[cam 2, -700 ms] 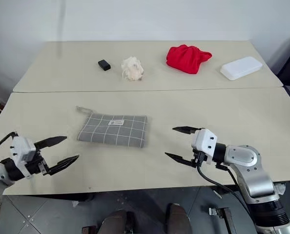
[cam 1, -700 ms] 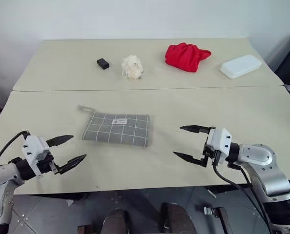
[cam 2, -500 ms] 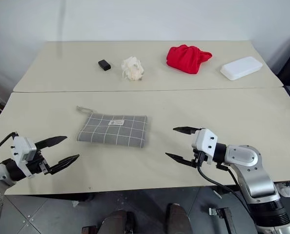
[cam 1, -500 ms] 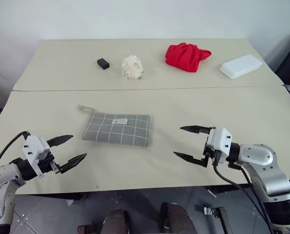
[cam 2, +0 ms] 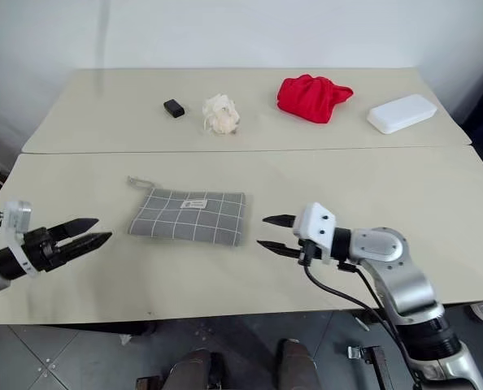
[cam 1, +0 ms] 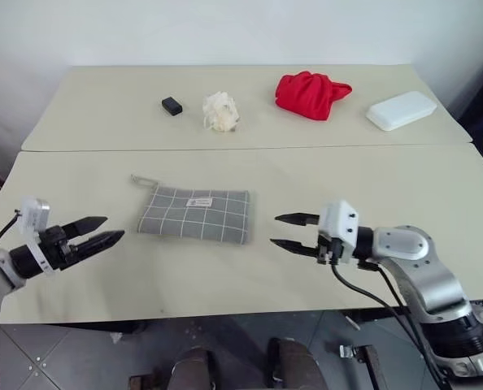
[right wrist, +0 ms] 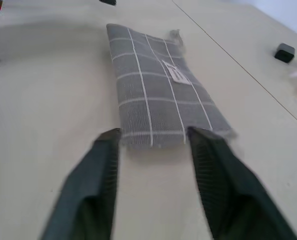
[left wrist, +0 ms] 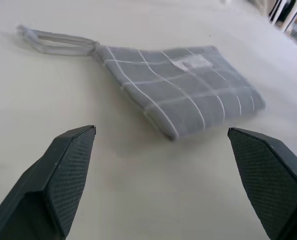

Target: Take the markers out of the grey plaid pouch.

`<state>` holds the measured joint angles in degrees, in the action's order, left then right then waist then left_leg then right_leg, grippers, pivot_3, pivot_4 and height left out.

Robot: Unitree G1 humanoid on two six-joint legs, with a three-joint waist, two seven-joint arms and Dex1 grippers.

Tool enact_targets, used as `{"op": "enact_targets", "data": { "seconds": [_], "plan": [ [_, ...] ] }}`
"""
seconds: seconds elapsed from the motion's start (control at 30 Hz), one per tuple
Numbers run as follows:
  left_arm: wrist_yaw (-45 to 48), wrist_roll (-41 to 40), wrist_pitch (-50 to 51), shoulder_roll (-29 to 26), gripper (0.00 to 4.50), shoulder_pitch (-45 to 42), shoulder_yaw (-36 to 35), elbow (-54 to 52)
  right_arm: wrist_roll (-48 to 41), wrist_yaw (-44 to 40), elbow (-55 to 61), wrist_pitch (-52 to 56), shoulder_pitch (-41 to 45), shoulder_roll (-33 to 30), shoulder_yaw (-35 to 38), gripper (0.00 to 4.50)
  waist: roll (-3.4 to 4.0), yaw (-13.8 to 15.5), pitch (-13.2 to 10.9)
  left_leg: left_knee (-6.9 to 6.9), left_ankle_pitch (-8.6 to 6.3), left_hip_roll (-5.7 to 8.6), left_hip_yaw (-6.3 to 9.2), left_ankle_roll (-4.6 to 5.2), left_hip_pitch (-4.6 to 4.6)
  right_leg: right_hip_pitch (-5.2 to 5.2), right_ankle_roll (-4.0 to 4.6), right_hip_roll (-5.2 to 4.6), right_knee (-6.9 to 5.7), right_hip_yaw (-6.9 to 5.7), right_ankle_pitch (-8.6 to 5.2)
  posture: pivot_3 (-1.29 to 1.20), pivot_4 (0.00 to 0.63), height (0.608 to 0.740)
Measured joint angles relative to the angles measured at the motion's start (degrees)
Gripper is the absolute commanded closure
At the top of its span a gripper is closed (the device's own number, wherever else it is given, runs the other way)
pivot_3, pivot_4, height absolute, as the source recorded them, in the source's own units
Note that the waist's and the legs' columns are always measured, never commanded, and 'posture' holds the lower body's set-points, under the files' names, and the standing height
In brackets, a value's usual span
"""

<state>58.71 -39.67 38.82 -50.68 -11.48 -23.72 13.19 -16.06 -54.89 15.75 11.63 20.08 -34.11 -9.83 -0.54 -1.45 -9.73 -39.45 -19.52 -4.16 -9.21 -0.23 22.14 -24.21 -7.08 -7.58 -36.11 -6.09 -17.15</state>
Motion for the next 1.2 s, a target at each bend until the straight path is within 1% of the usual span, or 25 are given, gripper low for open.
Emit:
{"op": "enact_targets", "data": {
  "seconds": [0.07,0.1,0.27,0.4,0.47,0.67,0.73,0.8,0.93,1.0,1.07,1.17,1.2],
  "plan": [
    [-1.65,1.12,3.08,0.02,0.00,-5.42,2.49,4.17,2.35,1.78,-0.58,1.05,2.34,2.43,-2.71,4.01,0.00,-0.06,0.00,-0.04,0.00,0.01,-0.01,0.00,0.02,-0.01,0.00,0.01,-0.03,0.00,0.00,0.00,0.150,0.740],
    [-3.26,2.04,5.49,0.10,0.00,-9.17,4.10,7.20,3.98,3.11,-2.04,1.45,4.34,4.31,-4.14,4.47,-0.02,-0.12,0.01,-0.09,0.01,0.01,-0.01,-0.01,0.03,-0.01,0.00,0.02,-0.08,0.00,0.00,0.00,0.150,0.740],
    [-8.70,2.92,15.75,2.46,0.00,-20.63,7.08,14.19,10.94,9.42,-10.68,0.62,11.33,10.54,-7.29,4.47,-0.08,-0.25,0.05,-0.15,0.01,0.03,-0.01,-0.02,0.04,-0.07,0.00,0.01,-0.24,-0.01,0.00,0.00,0.150,0.740],
    [-10.99,4.19,20.94,4.90,0.00,-25.93,9.73,17.18,15.00,12.51,-17.55,-1.90,13.49,13.66,-7.99,4.47,-0.09,-0.40,0.05,-0.15,0.01,0.04,-0.03,-0.03,0.06,-0.11,0.00,0.01,-0.27,-0.03,0.00,0.00,0.150,0.740],
    [-11.64,5.37,22.73,5.13,0.00,-28.67,11.50,18.49,16.54,13.46,-20.62,-3.17,14.38,15.02,-8.48,4.47,-0.09,-0.47,0.05,-0.16,0.02,0.05,-0.06,-0.04,0.04,-0.11,0.00,0.00,-0.32,-0.03,0.00,0.00,0.150,0.740],
    [-10.09,7.37,27.02,6.16,0.00,-32.53,15.63,18.98,18.23,12.93,-25.10,-5.58,15.62,18.27,-10.76,4.47,-0.09,-0.36,0.05,-0.22,0.04,0.06,-0.05,-0.06,0.01,-0.10,0.00,-0.03,-0.40,-0.01,0.00,0.00,0.150,0.740],
    [-8.13,6.96,29.93,6.52,0.00,-32.63,16.97,17.51,18.29,10.32,-25.70,-5.57,15.48,18.13,-12.54,4.47,-0.09,-0.31,0.06,-0.24,0.04,0.07,-0.04,-0.06,0.01,-0.08,0.00,-0.04,-0.40,-0.01,0.00,0.00,0.150,0.740],
    [-6.58,6.28,32.75,6.52,0.00,-31.64,18.72,14.03,18.16,8.16,-25.31,-5.57,15.42,17.45,-12.64,4.47,-0.08,-0.31,0.06,-0.25,0.03,0.07,-0.03,-0.06,-0.02,-0.04,0.00,-0.05,-0.42,0.00,0.00,0.00,0.150,0.740],
    [-3.84,3.44,38.80,6.16,0.00,-27.94,21.67,4.64,17.06,3.51,-22.60,-4.82,14.50,14.12,-12.61,4.47,-0.09,-0.28,0.09,-0.25,0.03,0.07,0.02,-0.06,-0.05,-0.01,0.00,-0.05,-0.41,0.01,-0.01,0.00,0.150,0.740],
    [-3.11,1.23,42.16,5.91,0.00,-25.42,22.65,-0.66,16.28,0.37,-19.99,-4.56,13.27,11.25,-12.61,4.47,-0.08,-0.18,0.09,-0.26,0.02,0.08,0.04,-0.04,-0.06,0.01,0.01,-0.08,-0.41,0.03,0.00,0.00,0.150,0.740],
    [-2.77,-1.40,45.81,5.76,0.00,-22.08,22.81,-6.76,15.00,-3.70,-16.35,-3.90,11.85,6.60,-12.30,4.47,-0.09,-0.11,0.09,-0.27,0.01,0.08,0.08,-0.03,-0.06,0.04,0.00,-0.08,-0.39,0.04,0.00,0.00,0.150,0.740],
    [-4.88,-4.48,50.55,8.33,0.00,-18.56,20.87,-12.70,13.74,-8.33,-12.30,-2.79,10.11,1.18,-11.88,4.47,-0.09,0.06,0.10,-0.35,0.00,0.07,0.16,-0.02,-0.07,0.13,0.01,-0.08,-0.36,0.02,-0.01,0.00,0.150,0.740],
    [-5.62,-5.55,51.34,9.05,0.00,-17.81,20.35,-13.50,13.60,-9.29,-11.54,-2.50,9.86,0.22,-11.66,4.47,-0.10,0.06,0.10,-0.38,0.00,0.06,0.19,-0.02,-0.07,0.16,0.01,-0.08,-0.35,0.02,-0.01,0.00,0.150,0.740]
  ]
}}
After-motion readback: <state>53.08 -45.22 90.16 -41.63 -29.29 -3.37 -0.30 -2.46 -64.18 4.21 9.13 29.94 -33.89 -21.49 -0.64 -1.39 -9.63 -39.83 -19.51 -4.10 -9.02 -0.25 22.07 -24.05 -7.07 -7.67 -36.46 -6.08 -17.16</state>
